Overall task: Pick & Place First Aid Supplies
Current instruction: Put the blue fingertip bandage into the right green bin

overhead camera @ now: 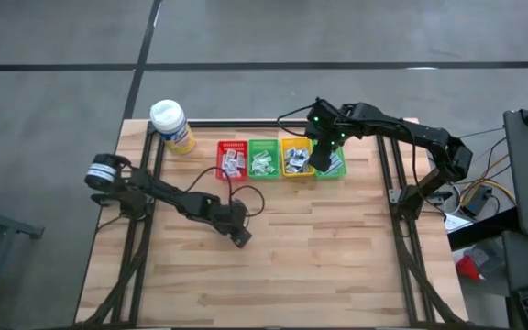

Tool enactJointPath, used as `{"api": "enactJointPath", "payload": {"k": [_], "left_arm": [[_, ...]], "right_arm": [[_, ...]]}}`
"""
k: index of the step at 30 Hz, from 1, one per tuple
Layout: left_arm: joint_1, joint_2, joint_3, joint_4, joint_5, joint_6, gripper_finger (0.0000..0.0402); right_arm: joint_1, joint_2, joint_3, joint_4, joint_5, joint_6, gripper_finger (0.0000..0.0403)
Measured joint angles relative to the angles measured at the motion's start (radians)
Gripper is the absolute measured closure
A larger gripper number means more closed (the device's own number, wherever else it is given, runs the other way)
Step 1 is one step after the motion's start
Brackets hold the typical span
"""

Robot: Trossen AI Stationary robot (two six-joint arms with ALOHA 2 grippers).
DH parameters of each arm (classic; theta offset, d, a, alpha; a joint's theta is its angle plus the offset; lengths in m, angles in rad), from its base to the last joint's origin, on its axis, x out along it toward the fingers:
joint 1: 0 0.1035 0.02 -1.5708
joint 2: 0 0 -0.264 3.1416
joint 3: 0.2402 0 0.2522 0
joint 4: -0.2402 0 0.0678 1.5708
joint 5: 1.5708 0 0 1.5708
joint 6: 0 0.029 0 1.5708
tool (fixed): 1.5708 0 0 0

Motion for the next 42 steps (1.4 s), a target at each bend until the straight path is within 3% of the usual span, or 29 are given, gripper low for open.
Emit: {"api": "enactJointPath", "payload": {"k": [15, 21, 27, 37, 42], "left_arm": [[0.003, 0.042, 0.004, 0.179, 0.023, 0.044, 0.0273], [0.064, 0.093, 0.012, 0.254, -0.049, 0.092, 0.0273], [0.134, 0.149, 0.07, 0.279, 0.048, 0.154, 0.0273], [0.131, 0.054, 0.136, 0.249, 0.051, 0.234, 0.0273], [0.118, -0.04, 0.131, 0.023, -0.011, 0.234, 0.0273]], "right_arm": [[0.0, 0.0, 0.0, 0.0, 0.0, -0.004, 0.028], [0.0, 0.0, -0.001, 0.016, 0.0, -0.002, 0.028], [0.0, 0.0, -0.001, 0.018, 0.0, 0.0, 0.028], [0.0, 0.0, -0.004, 0.016, -0.001, 0.015, 0.028], [0.0, 0.0, -0.005, 0.016, -0.002, 0.007, 0.028]]}}
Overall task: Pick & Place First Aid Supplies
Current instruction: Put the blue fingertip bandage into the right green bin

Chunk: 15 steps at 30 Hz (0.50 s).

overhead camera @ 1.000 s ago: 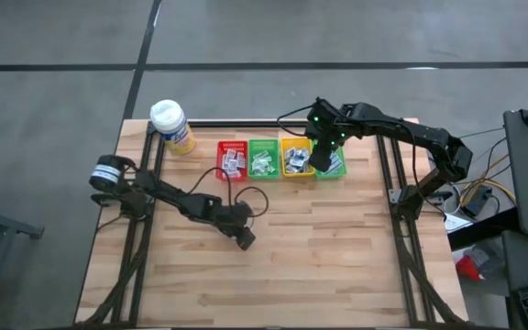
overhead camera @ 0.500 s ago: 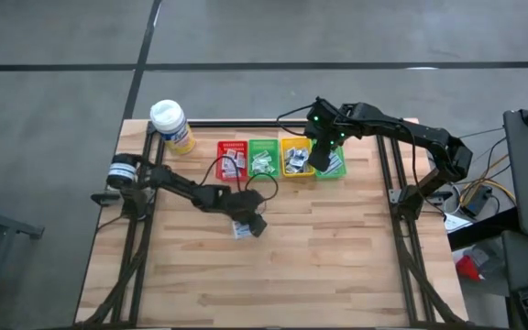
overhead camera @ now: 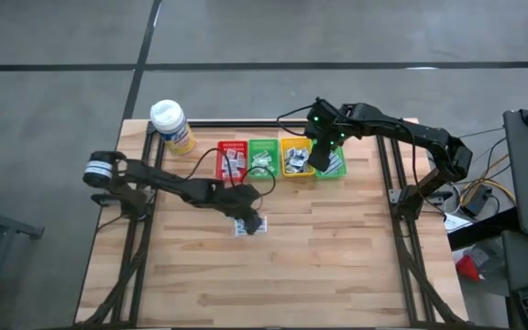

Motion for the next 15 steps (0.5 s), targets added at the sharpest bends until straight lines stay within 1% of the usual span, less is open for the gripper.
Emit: {"api": "enactJointPath", "payload": {"k": [3, 5, 8, 11, 15], "left_arm": [[-0.014, -0.026, -0.002, -0.162, -0.035, 0.006, 0.0273], [-0.02, -0.027, -0.002, -0.216, -0.04, 0.034, 0.0273], [-0.022, -0.026, -0.002, -0.256, -0.047, 0.09, 0.0273], [-0.01, -0.025, -0.002, -0.304, -0.092, 0.096, 0.0273], [0.003, -0.017, -0.002, -0.303, -0.1, 0.114, 0.0273]], "right_arm": [[0.0, 0.0, 0.0, 0.0, 0.0, 0.0, 0.028], [0.0, 0.0, 0.0, 0.001, 0.0, -0.003, 0.028], [0.0, 0.0, -0.002, 0.003, -0.001, -0.002, 0.028], [0.0, 0.0, -0.002, 0.003, -0.002, -0.001, 0.028], [0.0, 0.0, -0.002, 0.006, -0.002, 0.001, 0.028]]}}
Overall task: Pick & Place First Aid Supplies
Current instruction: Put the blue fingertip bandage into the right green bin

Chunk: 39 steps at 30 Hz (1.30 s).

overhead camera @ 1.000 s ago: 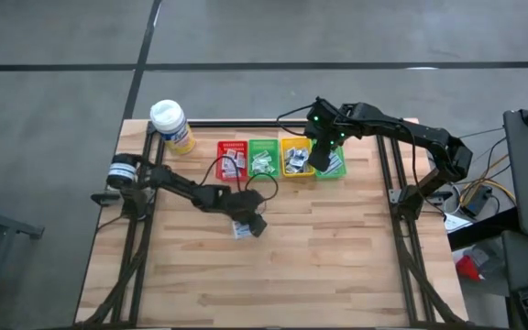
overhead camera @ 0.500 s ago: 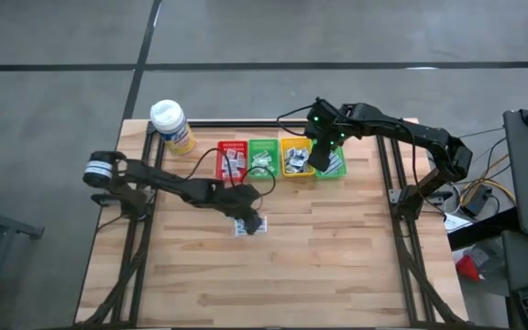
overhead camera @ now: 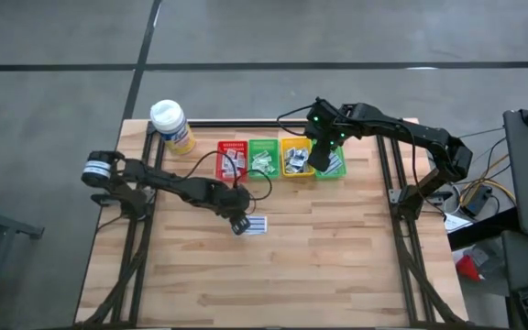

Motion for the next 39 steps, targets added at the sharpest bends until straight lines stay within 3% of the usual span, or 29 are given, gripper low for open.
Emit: {"api": "enactJointPath", "payload": {"k": [8, 39], "left_arm": [[0.002, 0.056, 0.003, 0.008, 0.011, 0.089, 0.0273], [-0.011, 0.107, 0.027, 0.021, 0.046, 0.155, 0.0273]], "right_arm": [[0.0, 0.0, 0.0, 0.004, 0.0, -0.002, 0.028], [0.0, 0.0, 0.0, 0.043, 0.001, 0.011, 0.028]]}}
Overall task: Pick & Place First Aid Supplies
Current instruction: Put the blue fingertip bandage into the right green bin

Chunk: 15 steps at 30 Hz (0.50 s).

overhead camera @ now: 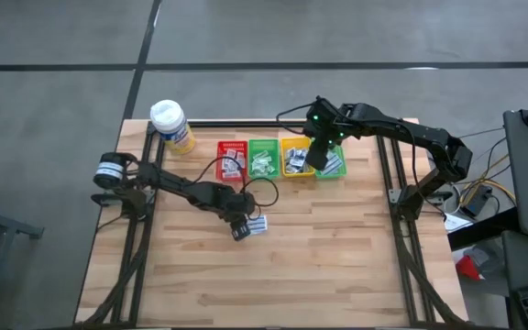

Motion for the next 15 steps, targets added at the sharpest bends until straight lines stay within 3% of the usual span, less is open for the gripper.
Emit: {"api": "enactJointPath", "payload": {"k": [8, 15], "left_arm": [[0.001, 0.027, 0.002, -0.003, -0.024, 0.003, 0.0284], [0.002, 0.028, 0.001, 0.0, -0.028, 0.039, 0.038]], "right_arm": [[0.0, 0.0, 0.0, 0.021, 0.0, 0.015, 0.028], [0.0, 0.0, 0.0, 0.033, 0.0, 0.015, 0.028]]}}
